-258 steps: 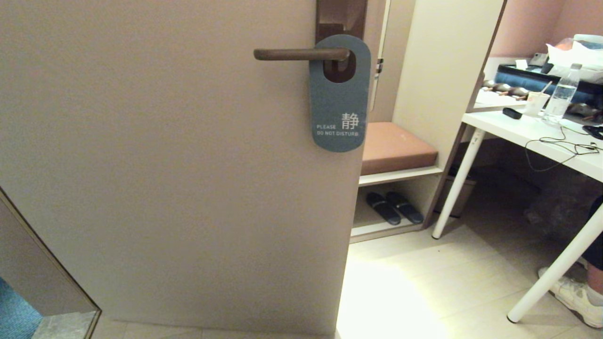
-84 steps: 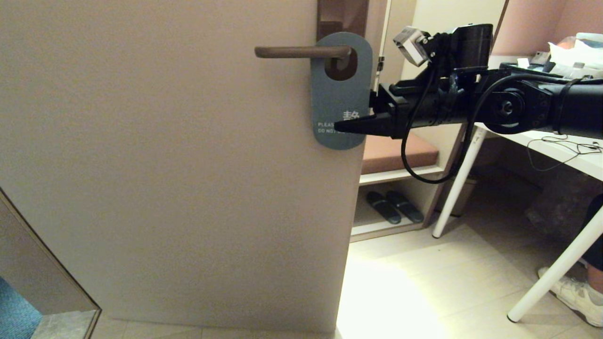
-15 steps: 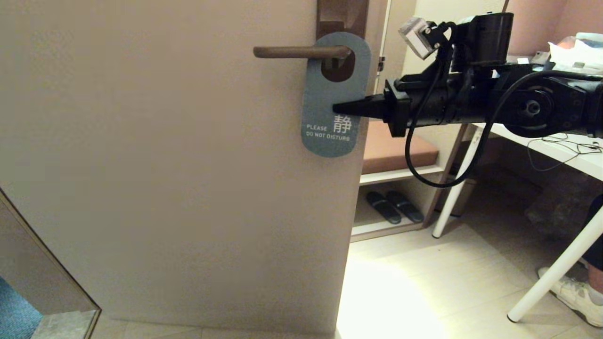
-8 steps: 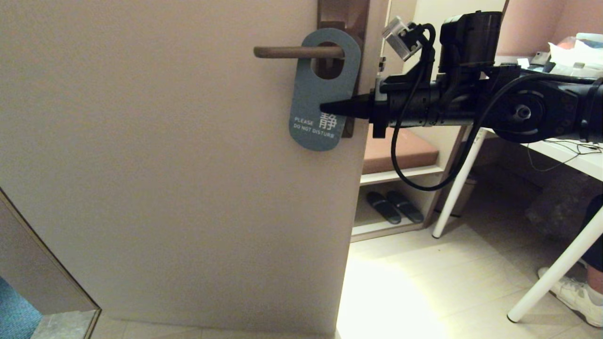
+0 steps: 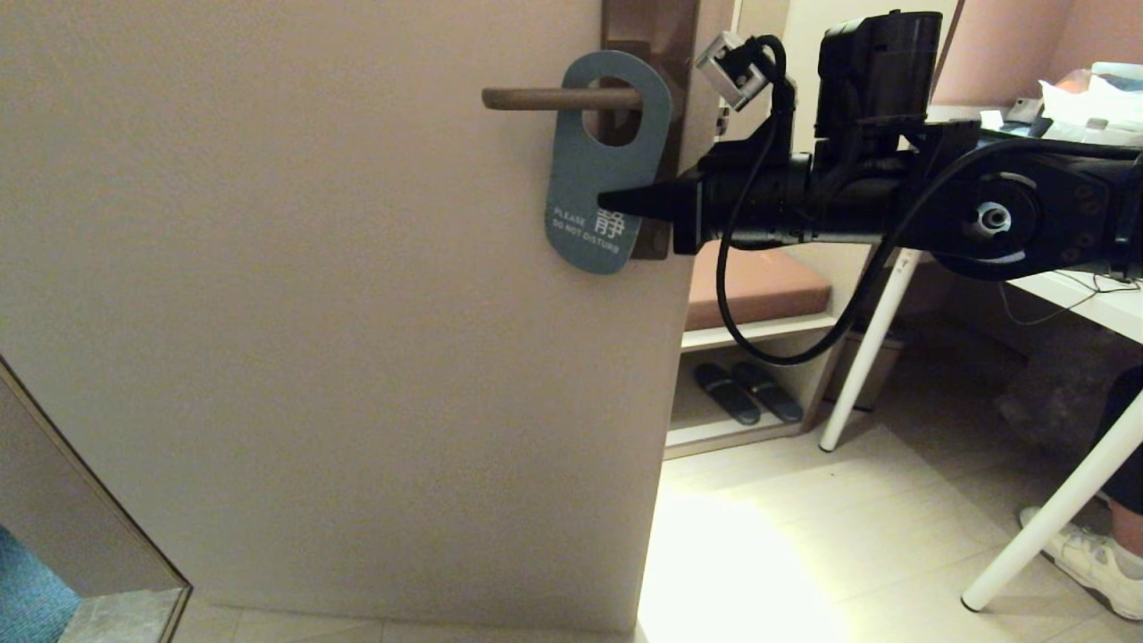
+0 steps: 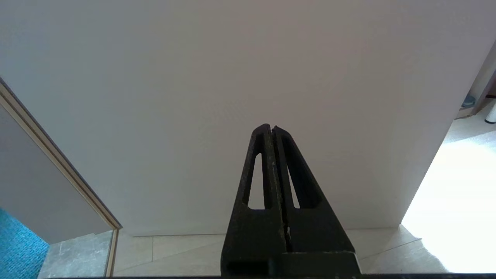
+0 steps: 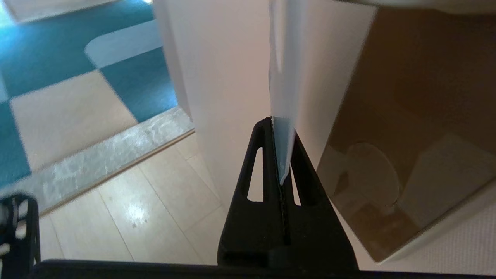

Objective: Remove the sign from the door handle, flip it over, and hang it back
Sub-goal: Take down the sign

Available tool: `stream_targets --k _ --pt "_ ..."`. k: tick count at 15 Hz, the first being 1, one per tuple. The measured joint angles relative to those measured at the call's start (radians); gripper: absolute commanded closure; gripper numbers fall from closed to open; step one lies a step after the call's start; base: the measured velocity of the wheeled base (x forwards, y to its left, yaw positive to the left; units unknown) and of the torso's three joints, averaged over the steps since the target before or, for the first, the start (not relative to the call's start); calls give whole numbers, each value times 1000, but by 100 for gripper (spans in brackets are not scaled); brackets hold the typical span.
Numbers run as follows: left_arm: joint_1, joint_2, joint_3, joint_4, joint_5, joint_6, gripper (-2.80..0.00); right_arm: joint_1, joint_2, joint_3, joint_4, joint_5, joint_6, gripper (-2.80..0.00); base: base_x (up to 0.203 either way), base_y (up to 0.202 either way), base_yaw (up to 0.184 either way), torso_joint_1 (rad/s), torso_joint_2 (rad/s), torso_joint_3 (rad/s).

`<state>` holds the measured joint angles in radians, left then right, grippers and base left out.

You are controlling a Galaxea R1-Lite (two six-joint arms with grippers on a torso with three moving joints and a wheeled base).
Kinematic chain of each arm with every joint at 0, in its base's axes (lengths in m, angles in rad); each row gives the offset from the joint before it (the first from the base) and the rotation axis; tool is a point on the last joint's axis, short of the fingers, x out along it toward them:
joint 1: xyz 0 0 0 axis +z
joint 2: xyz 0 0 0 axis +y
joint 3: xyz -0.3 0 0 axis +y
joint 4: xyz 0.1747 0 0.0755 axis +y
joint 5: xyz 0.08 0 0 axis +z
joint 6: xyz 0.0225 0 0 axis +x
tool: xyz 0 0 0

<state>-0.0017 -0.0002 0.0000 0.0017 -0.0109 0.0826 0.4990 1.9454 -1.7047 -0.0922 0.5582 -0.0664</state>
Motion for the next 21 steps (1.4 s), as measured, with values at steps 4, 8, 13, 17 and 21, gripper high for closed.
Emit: stream_targets --k 4,8,13,17,21 --pt "0 0 0 0 0 0 0 39 -17 14 0 -98 73 0 0 0 0 0 0 0" --pt "0 0 0 0 0 0 0 76 -45 37 -1 -144 135 0 0 0 0 0 0 0" --pt "0 0 0 0 0 0 0 124 -66 41 -24 -203 141 0 0 0 0 0 0 0" --pt "0 0 0 0 0 0 0 169 -67 60 -67 -295 141 0 0 0 0 0 0 0" --pt "0 0 0 0 0 0 0 204 -66 88 -132 -345 139 0 0 0 0 0 0 0"
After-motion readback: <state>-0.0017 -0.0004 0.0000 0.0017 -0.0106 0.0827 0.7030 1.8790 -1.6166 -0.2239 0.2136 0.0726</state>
